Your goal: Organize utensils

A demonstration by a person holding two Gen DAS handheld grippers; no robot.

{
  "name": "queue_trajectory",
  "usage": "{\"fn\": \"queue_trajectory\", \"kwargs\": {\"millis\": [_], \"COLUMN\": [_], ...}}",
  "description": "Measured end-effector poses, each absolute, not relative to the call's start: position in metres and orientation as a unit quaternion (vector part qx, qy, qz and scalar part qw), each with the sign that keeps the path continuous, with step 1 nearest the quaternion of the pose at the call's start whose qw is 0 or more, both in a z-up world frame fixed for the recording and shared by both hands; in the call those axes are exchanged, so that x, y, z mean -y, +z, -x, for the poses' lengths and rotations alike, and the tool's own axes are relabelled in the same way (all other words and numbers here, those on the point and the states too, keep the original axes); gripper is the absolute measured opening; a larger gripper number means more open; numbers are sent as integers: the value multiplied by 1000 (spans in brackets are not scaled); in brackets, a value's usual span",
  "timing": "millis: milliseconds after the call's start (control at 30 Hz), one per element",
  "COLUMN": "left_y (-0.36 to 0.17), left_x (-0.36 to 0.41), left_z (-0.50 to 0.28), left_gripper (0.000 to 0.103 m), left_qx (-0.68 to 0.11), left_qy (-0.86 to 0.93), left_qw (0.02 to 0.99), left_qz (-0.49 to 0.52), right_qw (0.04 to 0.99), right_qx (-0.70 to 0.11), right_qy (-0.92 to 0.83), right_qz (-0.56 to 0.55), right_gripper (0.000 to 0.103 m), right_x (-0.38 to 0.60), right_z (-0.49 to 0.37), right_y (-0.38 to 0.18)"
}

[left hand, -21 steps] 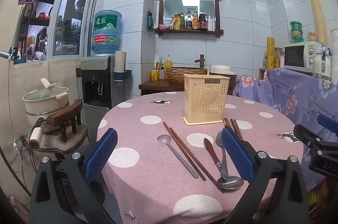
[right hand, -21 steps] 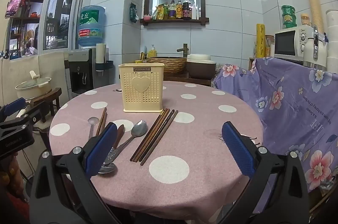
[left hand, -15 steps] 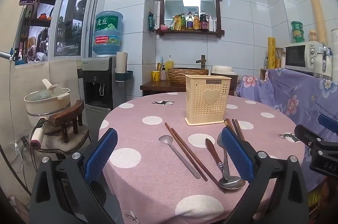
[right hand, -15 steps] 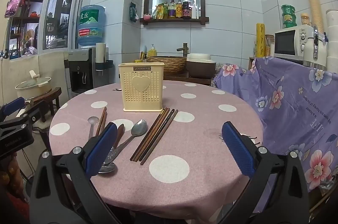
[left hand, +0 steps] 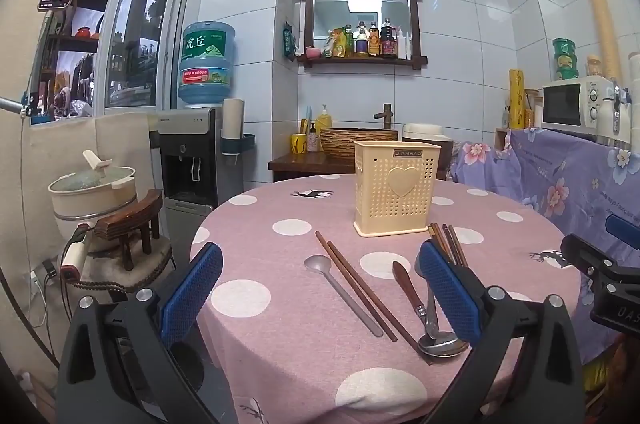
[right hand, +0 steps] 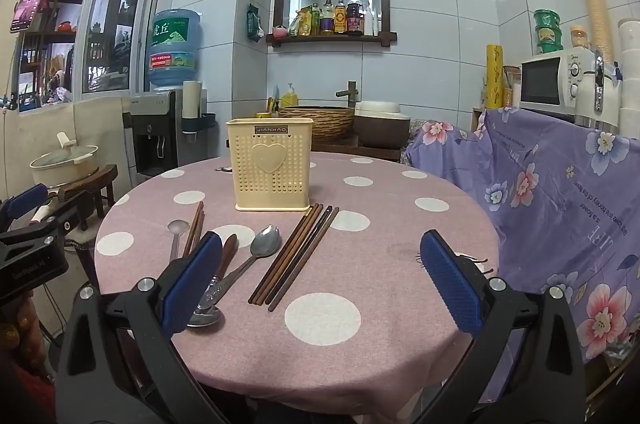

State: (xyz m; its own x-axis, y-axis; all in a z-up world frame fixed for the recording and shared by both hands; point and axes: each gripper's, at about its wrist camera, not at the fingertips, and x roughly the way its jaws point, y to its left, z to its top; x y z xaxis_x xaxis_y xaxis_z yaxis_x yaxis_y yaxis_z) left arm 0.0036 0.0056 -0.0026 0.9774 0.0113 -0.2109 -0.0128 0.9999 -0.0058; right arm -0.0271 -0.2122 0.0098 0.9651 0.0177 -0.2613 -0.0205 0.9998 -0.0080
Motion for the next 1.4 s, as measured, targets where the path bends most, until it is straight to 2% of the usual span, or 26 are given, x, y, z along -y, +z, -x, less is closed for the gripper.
{"fn": "queue_trajectory", "kwargs": {"millis": [1400], "left_y": [-4], "left_x": [-6], "left_z": [-2], "left_gripper": [98], "left_qx": [-106], "left_qy": [8], "left_qw": [994], "left_qz": [0], "right_qw": [991], "right_qx": [-134], "right_qy": [10], "right_qz": [5], "right_gripper": [98], "right_x": [208], "right_z": [27], "right_y": [8]}}
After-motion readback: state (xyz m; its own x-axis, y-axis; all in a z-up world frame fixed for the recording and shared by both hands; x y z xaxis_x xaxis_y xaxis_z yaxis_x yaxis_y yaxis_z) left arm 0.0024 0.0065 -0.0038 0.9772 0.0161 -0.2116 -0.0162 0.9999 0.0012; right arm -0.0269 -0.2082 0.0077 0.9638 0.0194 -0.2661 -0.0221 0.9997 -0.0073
